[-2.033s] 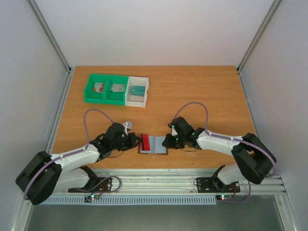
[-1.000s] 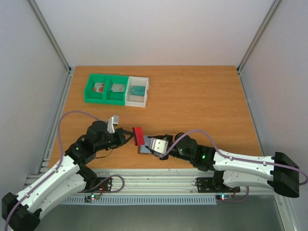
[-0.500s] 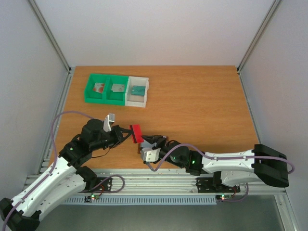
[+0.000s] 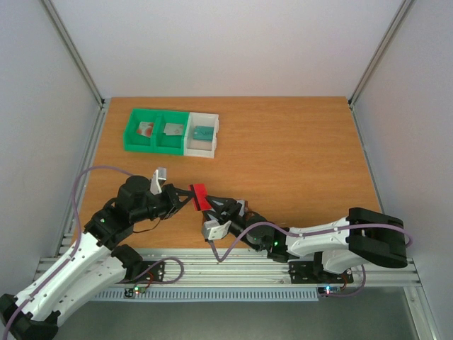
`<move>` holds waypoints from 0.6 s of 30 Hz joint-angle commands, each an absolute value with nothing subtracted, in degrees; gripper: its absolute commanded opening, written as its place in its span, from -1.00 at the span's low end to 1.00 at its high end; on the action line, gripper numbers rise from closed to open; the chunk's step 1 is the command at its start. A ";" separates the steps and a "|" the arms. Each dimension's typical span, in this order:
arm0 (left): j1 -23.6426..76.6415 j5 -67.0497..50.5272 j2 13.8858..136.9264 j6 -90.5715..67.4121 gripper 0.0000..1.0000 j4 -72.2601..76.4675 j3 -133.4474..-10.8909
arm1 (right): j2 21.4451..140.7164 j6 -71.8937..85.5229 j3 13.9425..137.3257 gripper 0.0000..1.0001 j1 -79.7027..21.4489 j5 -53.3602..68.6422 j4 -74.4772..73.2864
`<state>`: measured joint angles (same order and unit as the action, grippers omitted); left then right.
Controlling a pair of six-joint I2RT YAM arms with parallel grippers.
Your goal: Take the credit cards out of the card holder
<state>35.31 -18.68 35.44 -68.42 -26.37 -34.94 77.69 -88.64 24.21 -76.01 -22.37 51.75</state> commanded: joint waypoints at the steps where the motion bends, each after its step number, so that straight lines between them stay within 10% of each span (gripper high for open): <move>1: 34.97 -20.31 35.09 -70.20 -0.99 -22.84 -34.36 | 79.55 -90.37 24.24 0.04 -77.07 -24.10 58.60; 18: 34.94 -22.20 35.93 -73.39 -0.99 -18.98 -31.65 | 82.68 -93.74 24.83 -0.58 -78.74 -25.55 63.68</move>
<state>35.31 -20.99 35.62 -71.85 -23.75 -32.86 82.26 -92.60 24.23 -77.76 -24.84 57.78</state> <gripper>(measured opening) 0.017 0.259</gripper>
